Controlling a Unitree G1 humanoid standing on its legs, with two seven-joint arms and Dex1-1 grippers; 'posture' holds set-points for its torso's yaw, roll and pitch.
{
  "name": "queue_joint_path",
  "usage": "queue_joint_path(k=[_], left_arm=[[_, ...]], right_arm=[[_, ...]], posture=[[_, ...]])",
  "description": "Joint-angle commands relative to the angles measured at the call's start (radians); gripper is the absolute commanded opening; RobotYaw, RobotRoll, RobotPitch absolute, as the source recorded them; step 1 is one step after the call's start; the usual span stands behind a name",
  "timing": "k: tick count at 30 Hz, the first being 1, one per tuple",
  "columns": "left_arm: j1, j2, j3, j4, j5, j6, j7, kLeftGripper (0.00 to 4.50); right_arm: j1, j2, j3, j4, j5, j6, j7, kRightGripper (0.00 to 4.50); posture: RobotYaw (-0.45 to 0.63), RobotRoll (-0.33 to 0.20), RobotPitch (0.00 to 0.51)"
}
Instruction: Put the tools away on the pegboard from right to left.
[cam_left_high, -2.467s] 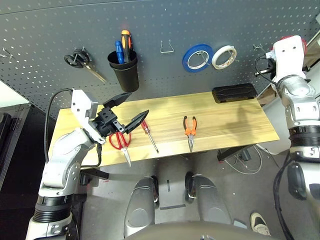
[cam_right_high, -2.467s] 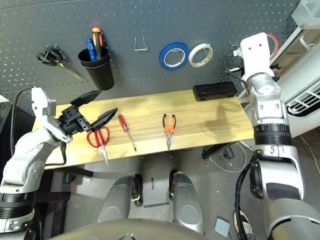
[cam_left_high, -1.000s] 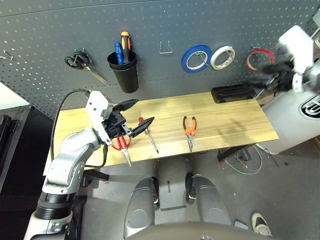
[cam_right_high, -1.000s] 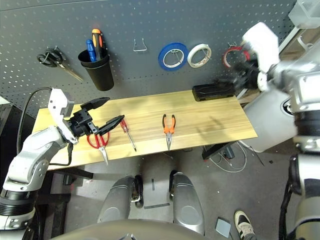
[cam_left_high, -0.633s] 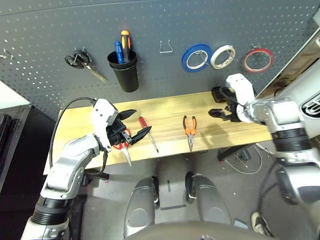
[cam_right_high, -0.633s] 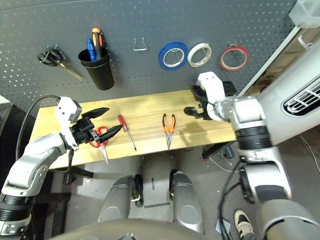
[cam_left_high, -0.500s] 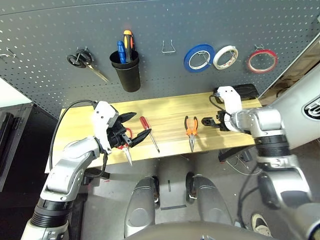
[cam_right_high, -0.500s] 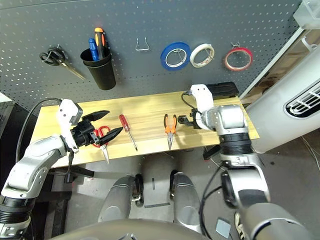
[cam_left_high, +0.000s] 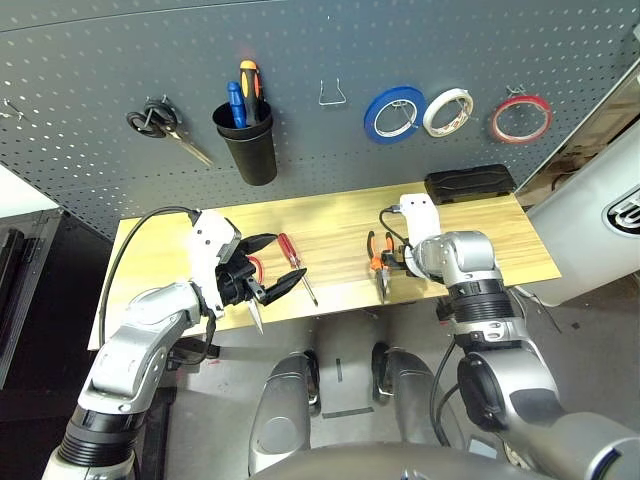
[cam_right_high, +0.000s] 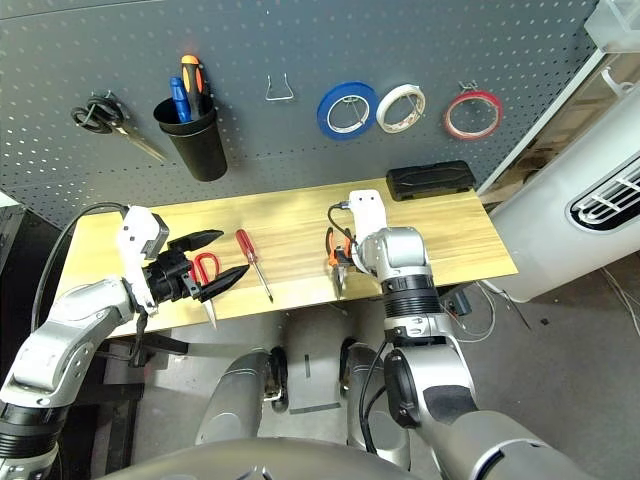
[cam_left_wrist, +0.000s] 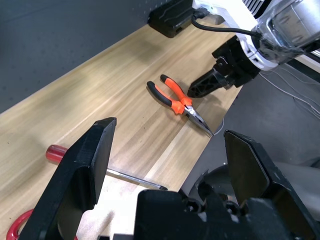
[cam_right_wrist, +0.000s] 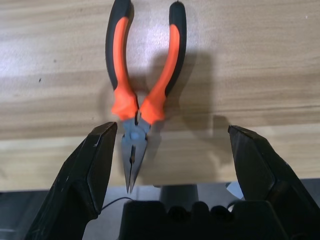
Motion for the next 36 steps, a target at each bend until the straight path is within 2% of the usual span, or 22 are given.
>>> queue_joint_path(k=[1,7,18,20,26,27,31,36], left_arm=[[0.030,0.009,0.002,-0.037,-0.011,0.010,-0.003,4.50],[0.074,0.014,0.014,-0.067,-0.017,0.012,0.002,4.50],[0.090,0.012,0.014,-0.074,-0.019,0.007,0.011,4.50],[0.092,0.010,0.013,-0.077,-0.018,0.007,0.015,4.50],[0.107,0.005,0.017,-0.078,-0.016,-0.003,0.026,4.50],[0.108,0.005,0.017,-0.078,-0.015,-0.004,0.026,4.50],[0.104,0.001,0.013,-0.064,-0.009,-0.015,0.031,4.50],[0.091,-0.012,0.016,-0.012,-0.001,-0.072,0.023,4.50]], right_arm=[[-0.012,0.003,-0.018,0.065,0.010,-0.039,-0.016,4.46],[-0.051,0.019,-0.051,0.177,0.029,-0.105,-0.039,4.46],[-0.119,0.050,-0.064,0.392,0.045,-0.247,-0.075,4.46],[-0.124,0.048,-0.071,0.426,0.049,-0.273,-0.092,4.33],[-0.141,0.044,-0.078,0.505,0.064,-0.325,-0.100,2.33],[-0.143,0.043,-0.076,0.514,0.063,-0.332,-0.101,2.13],[-0.150,0.037,-0.060,0.535,0.060,-0.373,-0.084,2.13],[-0.084,-0.017,0.096,0.346,0.010,-0.422,0.078,2.13]], posture=[[0.08,0.000,0.230],[0.09,0.000,0.240],[0.11,0.000,0.244],[0.11,0.000,0.242],[0.12,0.000,0.238],[0.12,0.000,0.238],[0.12,0.000,0.229],[0.11,0.000,0.207]])
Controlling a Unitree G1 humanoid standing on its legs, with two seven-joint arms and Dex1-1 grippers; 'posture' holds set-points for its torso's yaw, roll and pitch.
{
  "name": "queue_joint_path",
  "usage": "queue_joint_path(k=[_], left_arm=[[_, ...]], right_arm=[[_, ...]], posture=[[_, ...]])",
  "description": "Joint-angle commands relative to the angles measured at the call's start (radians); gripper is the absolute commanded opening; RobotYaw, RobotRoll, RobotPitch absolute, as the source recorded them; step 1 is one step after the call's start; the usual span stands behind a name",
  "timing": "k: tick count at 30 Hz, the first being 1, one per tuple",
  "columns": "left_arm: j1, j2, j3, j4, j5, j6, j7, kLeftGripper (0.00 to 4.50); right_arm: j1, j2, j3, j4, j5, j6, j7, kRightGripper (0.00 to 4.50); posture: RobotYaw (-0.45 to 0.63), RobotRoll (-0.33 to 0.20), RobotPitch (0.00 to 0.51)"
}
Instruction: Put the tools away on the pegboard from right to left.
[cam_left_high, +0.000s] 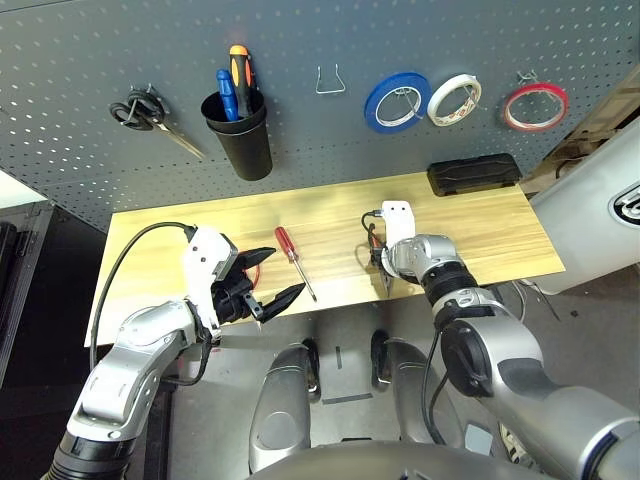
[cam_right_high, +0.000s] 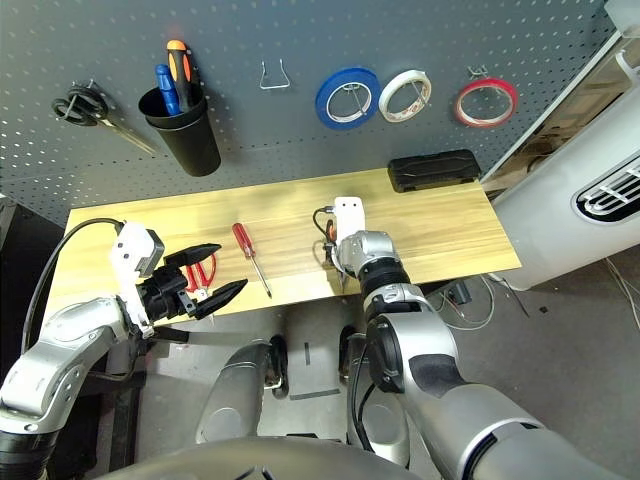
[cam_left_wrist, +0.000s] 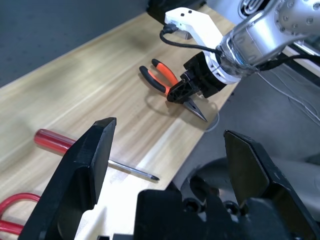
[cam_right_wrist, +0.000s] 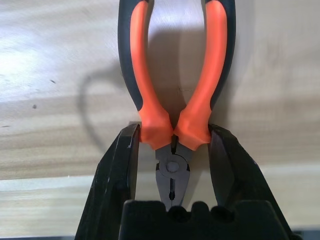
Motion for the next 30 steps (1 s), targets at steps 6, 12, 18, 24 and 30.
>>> queue_joint_path(k=[6,12,18,24,30], left_arm=[[-0.011,-0.017,0.068,0.027,-0.037,-0.087,-0.011,4.50],[-0.007,-0.010,0.160,-0.038,-0.108,-0.085,-0.008,4.50],[-0.044,0.029,0.221,-0.057,-0.177,-0.044,-0.013,4.50],[-0.053,0.083,0.293,-0.069,-0.254,0.007,-0.028,4.50],[-0.094,0.128,0.363,-0.077,-0.318,0.060,-0.007,4.50]], right_arm=[[0.239,-0.175,0.199,-0.634,0.026,0.080,0.328,2.13],[0.299,-0.348,0.211,-0.918,0.110,0.023,0.549,2.13],[0.236,-0.411,0.182,-0.954,0.200,0.030,0.675,2.13],[0.162,-0.425,0.153,-0.937,0.257,0.009,0.724,2.13],[0.125,-0.401,0.129,-0.936,0.293,-0.061,0.736,2.13]], posture=[[0.10,0.000,0.177],[0.10,0.000,0.151],[0.11,0.000,0.132],[0.11,0.000,0.123],[0.11,0.000,0.122]])
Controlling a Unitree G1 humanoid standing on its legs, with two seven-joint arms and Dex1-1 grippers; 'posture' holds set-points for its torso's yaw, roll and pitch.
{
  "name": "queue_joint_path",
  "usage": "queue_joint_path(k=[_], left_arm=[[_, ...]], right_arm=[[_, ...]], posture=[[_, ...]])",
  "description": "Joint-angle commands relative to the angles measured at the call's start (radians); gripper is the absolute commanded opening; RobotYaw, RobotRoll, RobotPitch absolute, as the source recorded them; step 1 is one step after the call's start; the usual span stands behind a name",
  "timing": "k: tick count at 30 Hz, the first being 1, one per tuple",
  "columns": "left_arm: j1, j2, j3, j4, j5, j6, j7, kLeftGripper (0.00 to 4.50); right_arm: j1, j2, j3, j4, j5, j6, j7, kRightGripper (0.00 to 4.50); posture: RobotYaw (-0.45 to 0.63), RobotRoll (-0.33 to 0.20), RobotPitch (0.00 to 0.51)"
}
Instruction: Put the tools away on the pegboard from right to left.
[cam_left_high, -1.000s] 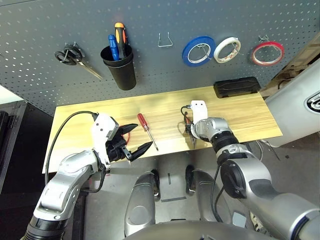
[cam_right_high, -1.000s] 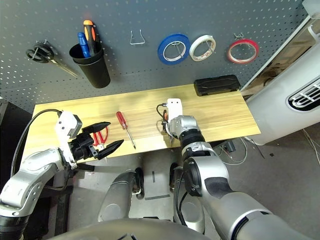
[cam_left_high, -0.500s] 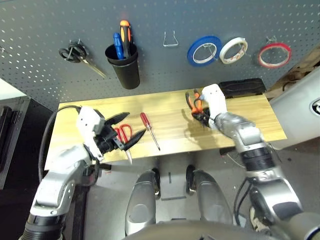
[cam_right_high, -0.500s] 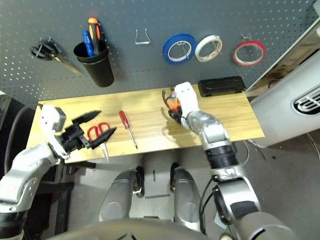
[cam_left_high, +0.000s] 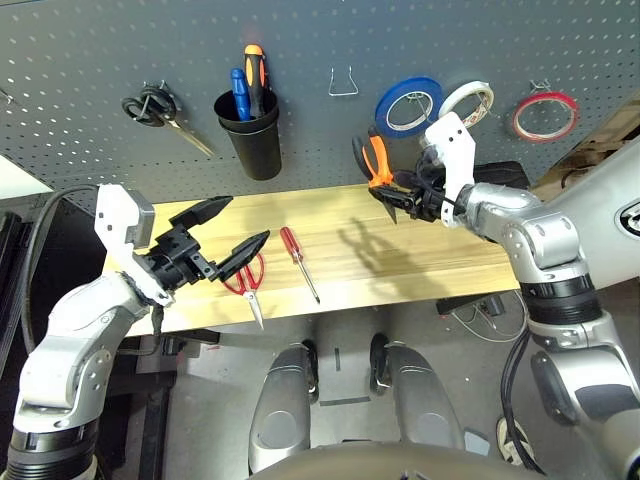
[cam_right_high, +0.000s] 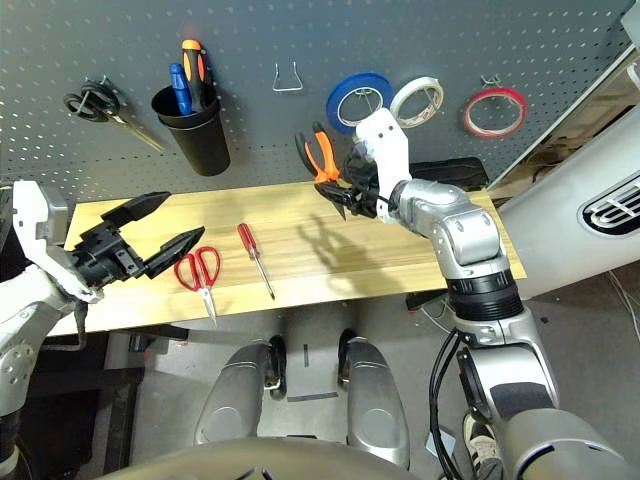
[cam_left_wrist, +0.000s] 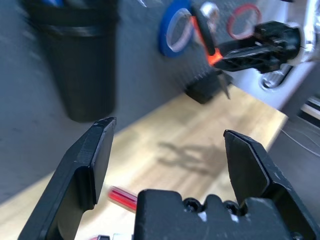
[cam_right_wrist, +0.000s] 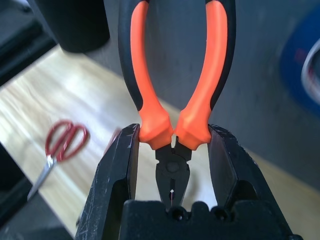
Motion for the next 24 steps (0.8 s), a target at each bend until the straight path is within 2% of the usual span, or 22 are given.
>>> queue_joint_path(k=[1,9,12,24], left_arm=[[-0.010,0.016,0.015,-0.026,-0.030,0.035,0.009,4.50],[-0.040,0.008,-0.016,-0.036,-0.032,0.060,0.031,4.50],[-0.051,0.005,-0.031,-0.035,-0.033,0.064,0.034,4.50],[-0.069,0.001,-0.070,-0.034,-0.027,0.072,0.034,4.50]], right_arm=[[-0.002,0.015,-0.013,-0.008,0.017,-0.092,0.017,2.13],[-0.027,0.072,-0.009,0.015,-0.040,-0.387,-0.023,2.13],[-0.046,0.089,0.016,0.048,-0.102,-0.534,-0.045,2.13],[-0.202,0.178,0.078,0.368,-0.311,-0.988,-0.171,2.13]], posture=[[0.11,0.000,0.122],[0.11,0.000,0.122],[0.11,0.000,0.120],[0.12,0.000,0.123]])
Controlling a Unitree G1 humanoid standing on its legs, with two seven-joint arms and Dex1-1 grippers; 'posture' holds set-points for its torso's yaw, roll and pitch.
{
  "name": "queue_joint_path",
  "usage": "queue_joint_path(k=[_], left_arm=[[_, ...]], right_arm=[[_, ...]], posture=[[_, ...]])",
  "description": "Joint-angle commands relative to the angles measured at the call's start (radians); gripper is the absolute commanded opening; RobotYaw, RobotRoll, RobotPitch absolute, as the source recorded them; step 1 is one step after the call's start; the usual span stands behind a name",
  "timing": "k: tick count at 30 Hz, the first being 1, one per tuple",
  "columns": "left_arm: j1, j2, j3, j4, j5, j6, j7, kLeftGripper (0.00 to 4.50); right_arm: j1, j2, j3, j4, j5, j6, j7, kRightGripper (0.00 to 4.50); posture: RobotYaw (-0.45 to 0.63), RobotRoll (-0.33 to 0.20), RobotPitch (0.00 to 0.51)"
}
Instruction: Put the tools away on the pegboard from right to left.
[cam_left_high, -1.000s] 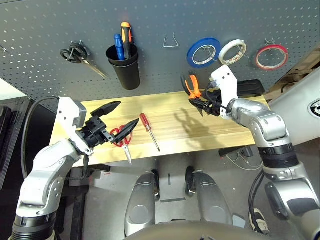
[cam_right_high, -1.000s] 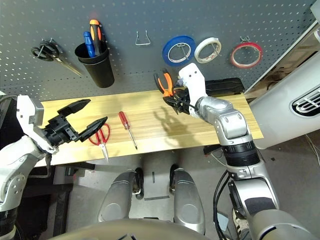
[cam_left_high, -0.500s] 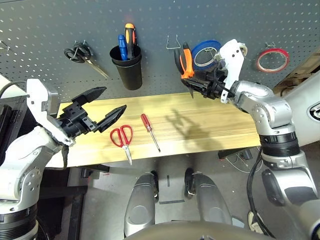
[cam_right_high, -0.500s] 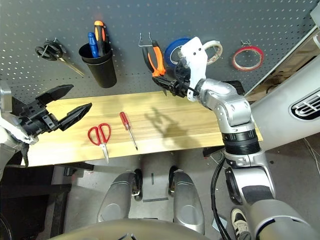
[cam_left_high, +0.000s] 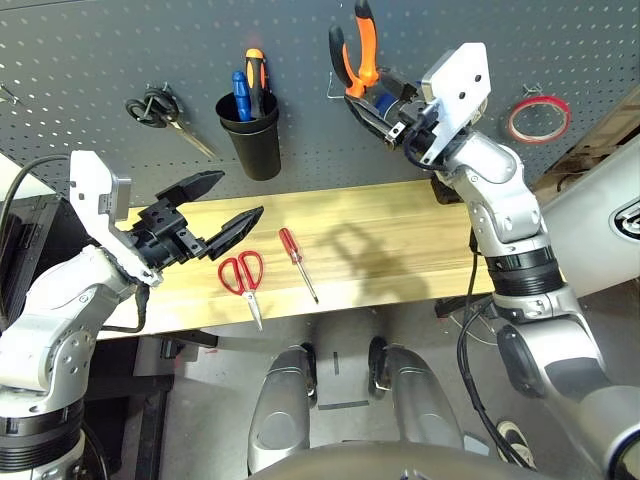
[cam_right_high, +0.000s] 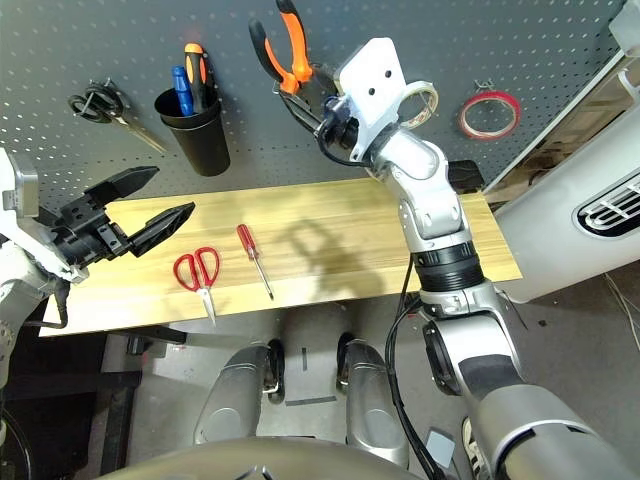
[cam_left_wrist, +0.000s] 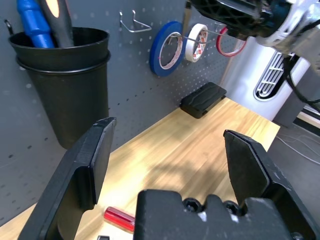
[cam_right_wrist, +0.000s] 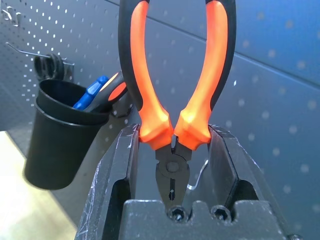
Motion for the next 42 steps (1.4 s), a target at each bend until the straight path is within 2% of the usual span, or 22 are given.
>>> queue_joint_path(k=[1,9,16,26,31,42], left_arm=[[-0.001,0.001,-0.021,-0.016,0.000,0.013,0.000,4.50],[0.008,-0.003,-0.031,-0.027,-0.003,0.021,0.001,4.50],[0.017,-0.012,-0.049,-0.045,-0.004,0.030,0.009,4.50],[0.033,-0.018,-0.051,-0.078,-0.018,0.053,0.019,4.50],[0.019,-0.022,-0.063,-0.076,-0.019,0.062,0.021,4.50],[0.003,-0.033,-0.100,-0.083,-0.028,0.080,0.018,4.50]], right_arm=[[-0.075,0.024,0.008,0.121,-0.057,-0.143,-0.061,2.13],[-0.195,0.061,0.003,0.376,-0.109,-0.301,-0.135,2.13],[-0.246,0.081,-0.002,0.513,-0.119,-0.363,-0.168,2.13],[-0.277,0.092,-0.010,0.559,-0.112,-0.389,-0.192,2.13],[-0.297,0.105,-0.045,0.590,-0.072,-0.365,-0.195,2.13],[-0.351,0.121,-0.086,0.666,-0.053,-0.376,-0.218,2.13]], posture=[[0.12,0.000,0.123],[0.12,0.000,0.134],[0.13,0.000,0.148],[0.13,0.000,0.172],[0.13,0.000,0.186],[0.13,0.000,0.272]])
